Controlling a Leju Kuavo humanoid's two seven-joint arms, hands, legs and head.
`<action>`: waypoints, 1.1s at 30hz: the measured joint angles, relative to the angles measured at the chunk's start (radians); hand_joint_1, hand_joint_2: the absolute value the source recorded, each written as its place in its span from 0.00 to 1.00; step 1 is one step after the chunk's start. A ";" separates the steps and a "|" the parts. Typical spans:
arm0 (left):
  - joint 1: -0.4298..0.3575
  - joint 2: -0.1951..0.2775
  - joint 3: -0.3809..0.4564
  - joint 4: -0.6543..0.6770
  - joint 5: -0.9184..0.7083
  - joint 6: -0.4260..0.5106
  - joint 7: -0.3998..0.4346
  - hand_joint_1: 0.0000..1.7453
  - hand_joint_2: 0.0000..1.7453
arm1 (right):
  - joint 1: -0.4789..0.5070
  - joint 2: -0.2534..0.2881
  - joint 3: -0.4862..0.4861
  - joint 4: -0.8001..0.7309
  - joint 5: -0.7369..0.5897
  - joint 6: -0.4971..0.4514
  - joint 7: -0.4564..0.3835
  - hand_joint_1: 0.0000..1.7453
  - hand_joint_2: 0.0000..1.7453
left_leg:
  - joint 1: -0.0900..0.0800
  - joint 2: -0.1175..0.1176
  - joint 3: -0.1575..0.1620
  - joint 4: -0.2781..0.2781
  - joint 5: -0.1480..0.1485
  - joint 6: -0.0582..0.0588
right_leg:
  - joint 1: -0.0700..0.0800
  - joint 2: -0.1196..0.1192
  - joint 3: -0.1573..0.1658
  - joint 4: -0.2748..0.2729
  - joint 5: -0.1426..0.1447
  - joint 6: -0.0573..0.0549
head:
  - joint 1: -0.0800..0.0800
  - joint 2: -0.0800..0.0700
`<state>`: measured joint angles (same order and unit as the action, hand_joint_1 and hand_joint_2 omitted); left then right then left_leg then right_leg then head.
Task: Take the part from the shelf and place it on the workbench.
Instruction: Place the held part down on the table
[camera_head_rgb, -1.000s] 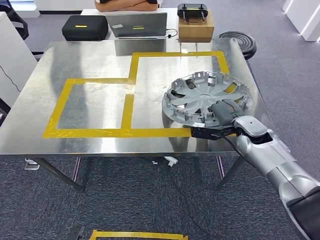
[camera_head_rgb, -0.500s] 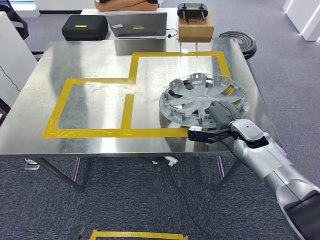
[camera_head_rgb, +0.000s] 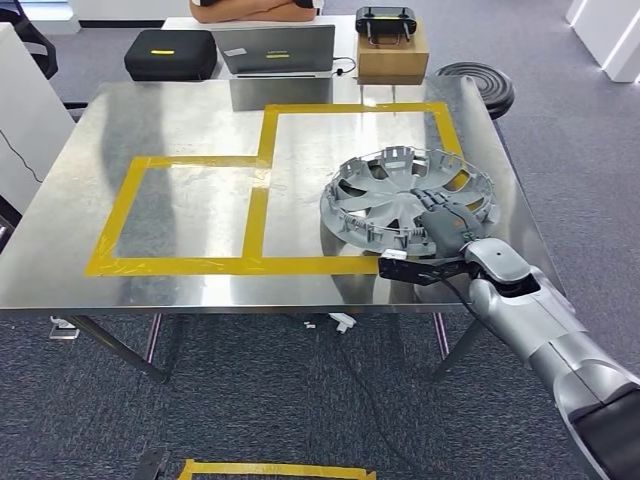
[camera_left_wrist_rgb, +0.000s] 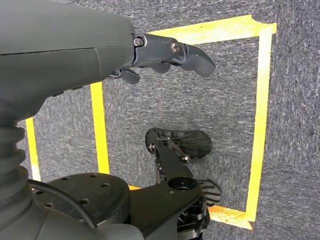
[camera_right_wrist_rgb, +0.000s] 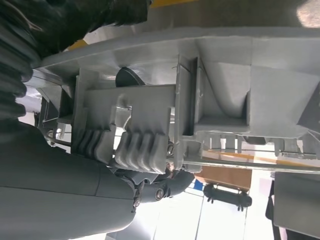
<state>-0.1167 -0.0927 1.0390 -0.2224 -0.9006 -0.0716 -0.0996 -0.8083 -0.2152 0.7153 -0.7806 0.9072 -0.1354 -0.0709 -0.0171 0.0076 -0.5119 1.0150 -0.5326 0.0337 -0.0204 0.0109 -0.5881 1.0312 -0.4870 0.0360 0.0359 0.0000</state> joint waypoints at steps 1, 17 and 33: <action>0.000 0.000 0.000 0.000 0.001 0.000 0.000 0.00 1.00 | 0.000 0.000 -0.002 0.000 0.001 0.005 0.005 0.00 1.00 | 0.000 0.000 0.000 0.000 0.000 0.000 | 0.000 0.000 0.000 0.000 0.000 0.000 | 0.000 0.000; 0.002 0.000 -0.001 0.000 0.024 0.007 0.000 0.00 1.00 | -0.012 0.000 -0.056 0.033 -0.063 0.135 0.063 0.00 1.00 | 0.000 0.000 0.000 0.000 0.000 0.000 | 0.000 -0.001 0.000 0.000 0.000 0.000 | 0.000 0.000; 0.005 0.000 -0.001 0.000 0.038 0.010 0.000 0.00 1.00 | 0.030 0.007 -0.136 0.035 -0.174 0.082 0.081 0.00 1.00 | 0.000 -0.003 -0.001 0.000 0.000 0.000 | 0.000 -0.003 0.000 0.000 0.000 0.000 | 0.000 0.000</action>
<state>-0.1119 -0.0927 1.0376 -0.2224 -0.8630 -0.0613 -0.0992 -0.7779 -0.2080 0.5789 -0.7457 0.7331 -0.0531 0.0105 -0.0171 0.0046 -0.5133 1.0150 -0.5326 0.0337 -0.0205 0.0079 -0.5879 1.0312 -0.4870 0.0360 0.0361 0.0000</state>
